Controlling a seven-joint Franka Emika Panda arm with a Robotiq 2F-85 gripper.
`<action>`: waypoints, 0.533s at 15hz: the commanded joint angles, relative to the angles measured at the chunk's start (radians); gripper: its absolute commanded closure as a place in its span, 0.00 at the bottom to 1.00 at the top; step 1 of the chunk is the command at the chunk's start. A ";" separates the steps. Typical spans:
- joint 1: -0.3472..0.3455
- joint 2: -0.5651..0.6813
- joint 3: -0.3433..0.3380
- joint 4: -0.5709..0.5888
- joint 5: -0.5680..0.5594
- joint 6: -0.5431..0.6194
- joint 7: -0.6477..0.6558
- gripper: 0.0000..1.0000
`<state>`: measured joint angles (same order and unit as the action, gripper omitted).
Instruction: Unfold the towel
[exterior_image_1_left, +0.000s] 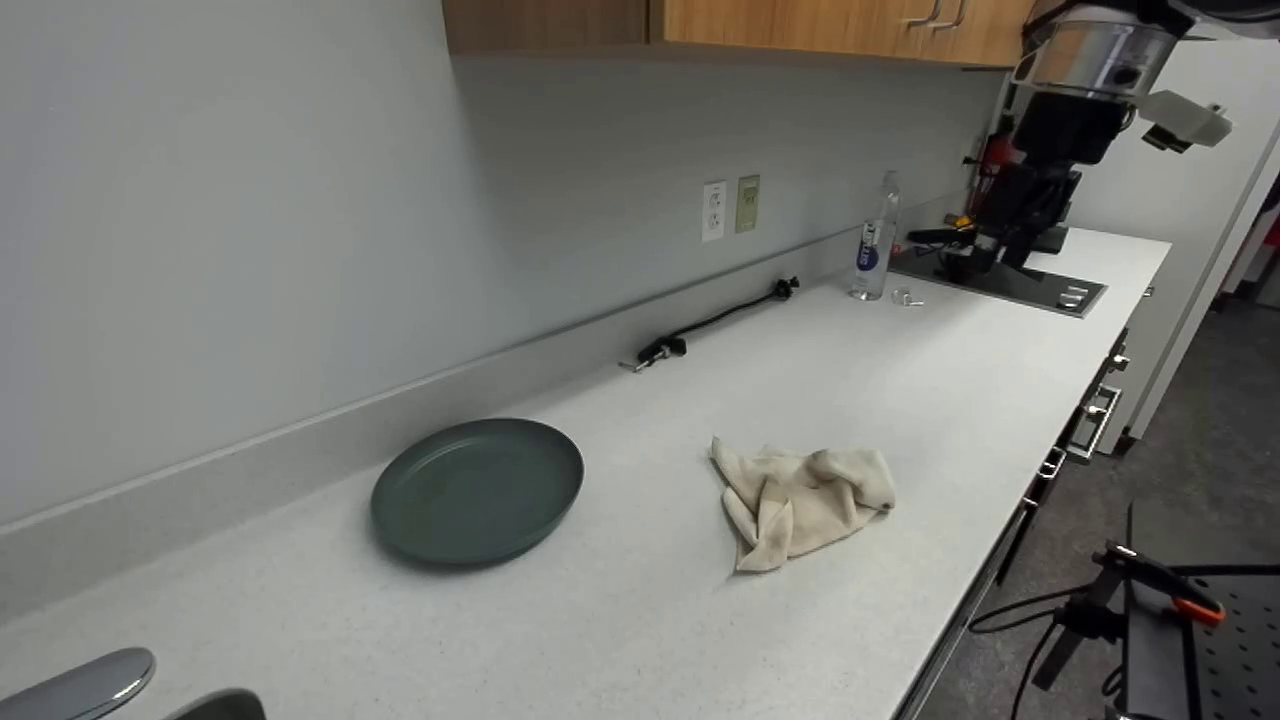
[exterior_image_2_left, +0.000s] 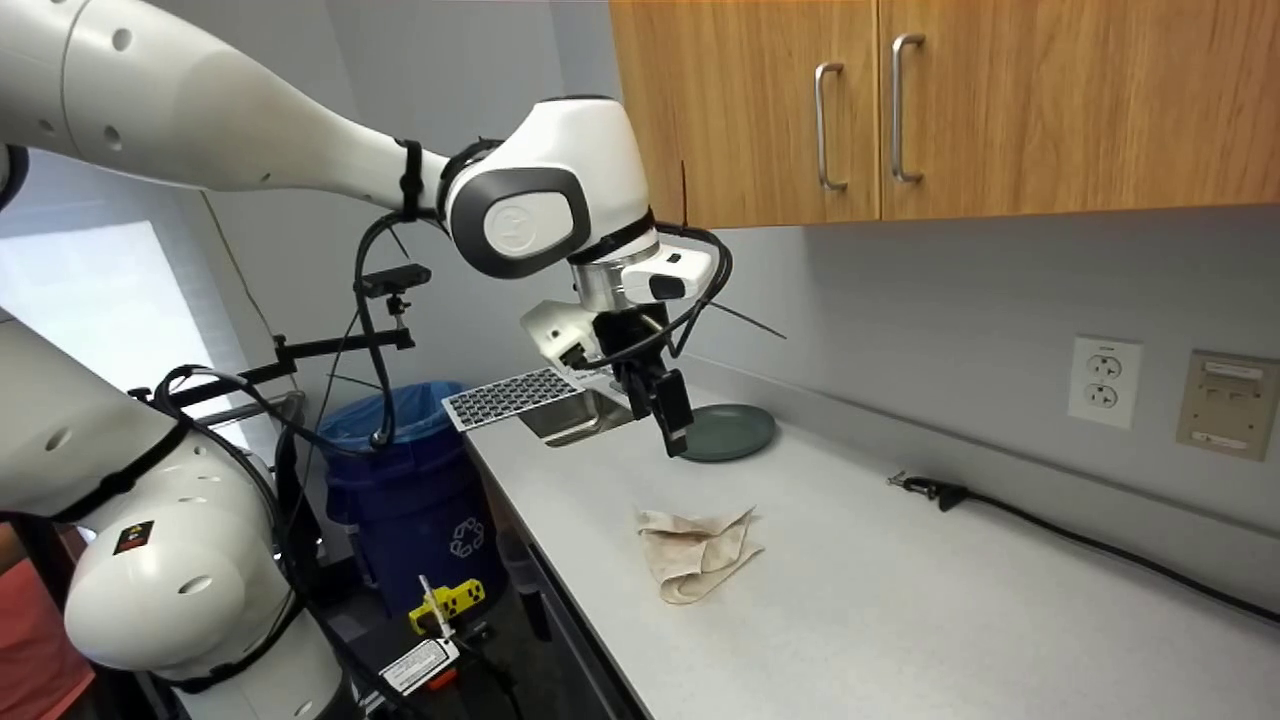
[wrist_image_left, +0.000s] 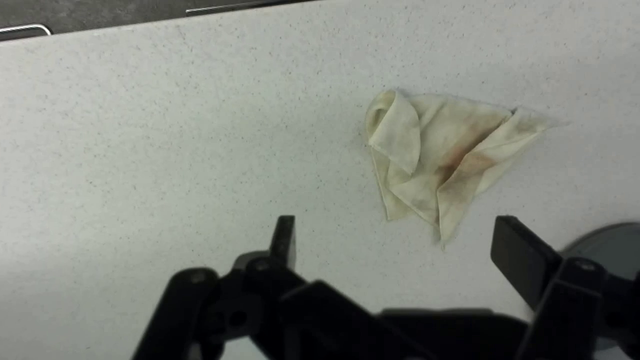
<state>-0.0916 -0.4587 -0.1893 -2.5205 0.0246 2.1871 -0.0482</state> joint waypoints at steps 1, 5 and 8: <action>0.017 -0.019 0.016 -0.061 0.055 0.011 -0.033 0.00; 0.038 -0.020 0.047 -0.110 0.079 0.028 -0.026 0.00; 0.017 0.001 0.056 -0.088 0.051 0.007 -0.004 0.00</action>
<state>-0.0642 -0.4588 -0.1434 -2.6103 0.0700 2.1965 -0.0482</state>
